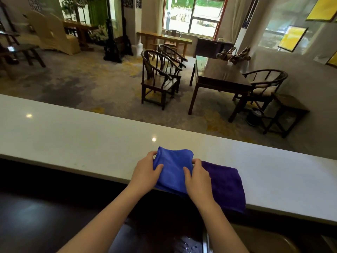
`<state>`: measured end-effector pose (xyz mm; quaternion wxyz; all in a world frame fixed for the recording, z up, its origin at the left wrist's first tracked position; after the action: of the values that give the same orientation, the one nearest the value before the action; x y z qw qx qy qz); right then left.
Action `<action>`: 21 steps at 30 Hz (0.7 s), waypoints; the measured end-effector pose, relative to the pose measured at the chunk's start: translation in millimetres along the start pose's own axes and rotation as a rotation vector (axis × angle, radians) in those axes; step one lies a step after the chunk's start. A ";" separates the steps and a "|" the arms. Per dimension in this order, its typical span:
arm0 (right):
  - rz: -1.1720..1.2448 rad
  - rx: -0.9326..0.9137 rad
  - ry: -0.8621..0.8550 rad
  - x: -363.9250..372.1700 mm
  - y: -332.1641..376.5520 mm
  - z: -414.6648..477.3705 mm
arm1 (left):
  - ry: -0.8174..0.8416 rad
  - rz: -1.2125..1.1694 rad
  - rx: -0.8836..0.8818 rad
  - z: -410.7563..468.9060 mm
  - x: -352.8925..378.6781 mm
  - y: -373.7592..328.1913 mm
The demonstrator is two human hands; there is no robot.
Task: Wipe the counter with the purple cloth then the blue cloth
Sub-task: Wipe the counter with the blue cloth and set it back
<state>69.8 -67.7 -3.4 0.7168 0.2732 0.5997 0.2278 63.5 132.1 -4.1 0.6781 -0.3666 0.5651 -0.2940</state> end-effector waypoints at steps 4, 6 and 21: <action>-0.181 -0.009 -0.037 8.5 0.3 -3.4 | 0.005 0.110 0.037 -1.8 6.5 6.7; -0.269 -0.021 -0.067 7.7 3.7 -4.7 | -0.002 0.155 0.055 -2.5 7.6 8.5; -0.480 -0.204 -0.076 45.6 49.7 -13.2 | -0.226 0.585 0.256 -26.0 -75.5 49.9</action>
<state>65.0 0.8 -5.6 0.7963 0.0575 0.5938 0.1001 23.0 217.0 -6.3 0.8326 -0.1313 0.5260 -0.1131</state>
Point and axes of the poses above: each hand's wrist, its own z-axis towards the middle knuckle, its own x-axis out of the palm, y = z × x, the point moved 10 cm from there along z, towards the middle knuckle, and after that the axes turned 3 degrees about -y, right-handed, at the moved point
